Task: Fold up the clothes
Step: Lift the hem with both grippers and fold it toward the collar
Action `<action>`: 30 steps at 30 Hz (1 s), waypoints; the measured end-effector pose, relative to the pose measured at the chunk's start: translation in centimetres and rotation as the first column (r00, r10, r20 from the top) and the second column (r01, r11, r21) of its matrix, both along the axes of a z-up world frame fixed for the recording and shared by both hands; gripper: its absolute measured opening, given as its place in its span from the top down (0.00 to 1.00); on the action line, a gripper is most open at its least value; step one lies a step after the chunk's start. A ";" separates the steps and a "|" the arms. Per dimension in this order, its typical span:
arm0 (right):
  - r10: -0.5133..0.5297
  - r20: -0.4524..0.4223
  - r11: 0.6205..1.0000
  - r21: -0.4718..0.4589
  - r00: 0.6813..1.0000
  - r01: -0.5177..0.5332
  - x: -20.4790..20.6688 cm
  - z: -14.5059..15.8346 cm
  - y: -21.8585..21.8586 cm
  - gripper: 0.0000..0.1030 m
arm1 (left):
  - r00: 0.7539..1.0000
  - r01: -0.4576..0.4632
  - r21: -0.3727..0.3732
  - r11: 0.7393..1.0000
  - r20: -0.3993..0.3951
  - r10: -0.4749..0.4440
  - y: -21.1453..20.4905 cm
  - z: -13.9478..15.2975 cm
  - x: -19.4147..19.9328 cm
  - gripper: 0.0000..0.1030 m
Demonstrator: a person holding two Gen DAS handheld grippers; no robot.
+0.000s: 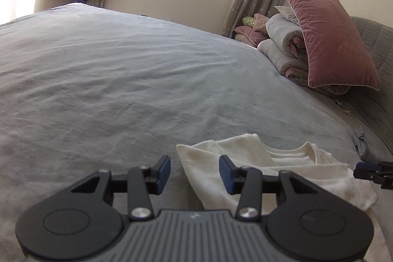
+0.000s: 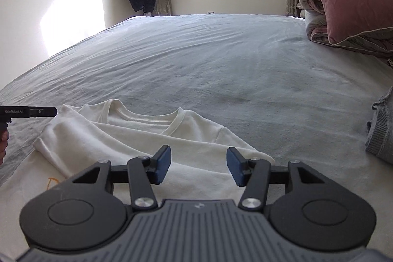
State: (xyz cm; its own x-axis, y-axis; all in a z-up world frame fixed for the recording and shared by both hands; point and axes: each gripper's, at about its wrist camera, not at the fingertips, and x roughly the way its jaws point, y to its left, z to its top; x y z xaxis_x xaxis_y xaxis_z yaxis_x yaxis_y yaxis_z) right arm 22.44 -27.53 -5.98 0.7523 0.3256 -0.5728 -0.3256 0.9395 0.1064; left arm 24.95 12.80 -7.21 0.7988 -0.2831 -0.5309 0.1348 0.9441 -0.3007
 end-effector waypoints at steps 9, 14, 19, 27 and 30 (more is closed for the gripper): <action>0.177 -0.057 0.962 -0.202 0.983 -0.185 0.5 -2.2 3.8 0.87 | 0.998 -0.049 -0.092 0.995 0.024 0.051 0.0 -1.7 0.4 0.96; 0.185 0.063 0.939 -0.306 0.981 -0.157 -1.6 -1.3 4.8 0.97 | 0.989 -0.069 -0.100 0.993 0.127 0.082 0.2 -1.3 -1.1 0.96; 0.163 0.163 0.920 -0.382 0.973 -0.090 -1.5 -0.5 5.7 0.97 | 0.988 -0.085 -0.034 0.996 0.126 0.089 -0.5 -1.4 -0.8 0.96; 0.081 0.124 0.908 -0.419 0.989 -0.022 0.6 -2.4 5.9 0.73 | 0.986 -0.136 0.092 0.986 0.107 0.126 -1.1 -0.4 -0.9 0.65; 0.036 0.152 0.943 -0.332 0.988 0.017 -0.5 -0.8 4.8 0.69 | 0.982 -0.102 0.124 0.987 0.173 0.079 -1.6 1.0 -2.3 0.65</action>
State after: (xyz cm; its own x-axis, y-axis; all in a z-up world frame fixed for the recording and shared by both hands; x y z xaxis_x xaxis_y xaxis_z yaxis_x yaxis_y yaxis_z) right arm 21.97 -22.73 -6.80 0.8376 0.1448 -0.5268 -0.3221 0.9097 -0.2621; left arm 22.63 11.16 -6.21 0.8984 -0.1420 -0.4155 0.0849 0.9846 -0.1530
